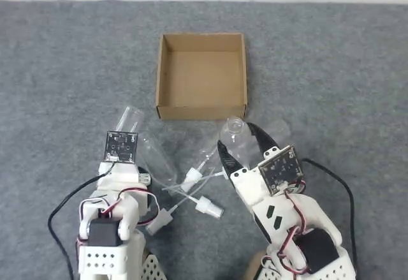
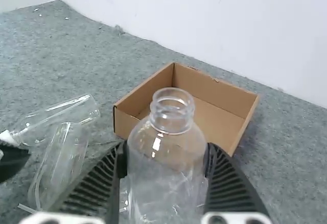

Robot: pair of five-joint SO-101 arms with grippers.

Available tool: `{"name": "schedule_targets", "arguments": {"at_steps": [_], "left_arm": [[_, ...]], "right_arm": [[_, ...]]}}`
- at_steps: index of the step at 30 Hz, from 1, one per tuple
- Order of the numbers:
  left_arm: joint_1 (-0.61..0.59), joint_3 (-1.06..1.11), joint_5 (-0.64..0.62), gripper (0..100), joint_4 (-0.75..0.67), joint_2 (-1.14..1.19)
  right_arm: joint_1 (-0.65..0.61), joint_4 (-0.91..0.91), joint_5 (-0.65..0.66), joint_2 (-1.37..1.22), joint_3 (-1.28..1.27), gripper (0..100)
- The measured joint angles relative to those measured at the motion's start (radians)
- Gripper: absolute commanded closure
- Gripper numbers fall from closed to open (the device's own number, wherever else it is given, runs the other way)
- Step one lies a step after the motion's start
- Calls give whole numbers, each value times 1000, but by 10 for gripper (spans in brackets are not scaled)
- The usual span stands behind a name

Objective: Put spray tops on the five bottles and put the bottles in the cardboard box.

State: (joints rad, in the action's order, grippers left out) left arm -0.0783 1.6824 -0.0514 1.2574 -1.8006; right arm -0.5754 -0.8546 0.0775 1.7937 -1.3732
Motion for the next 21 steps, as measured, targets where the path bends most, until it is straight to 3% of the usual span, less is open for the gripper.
{"name": "schedule_targets", "arguments": {"at_steps": [21], "left_arm": [[0,-63,21,988,-121,0]], "right_arm": [[2,80,0,0,-63,924]]}}
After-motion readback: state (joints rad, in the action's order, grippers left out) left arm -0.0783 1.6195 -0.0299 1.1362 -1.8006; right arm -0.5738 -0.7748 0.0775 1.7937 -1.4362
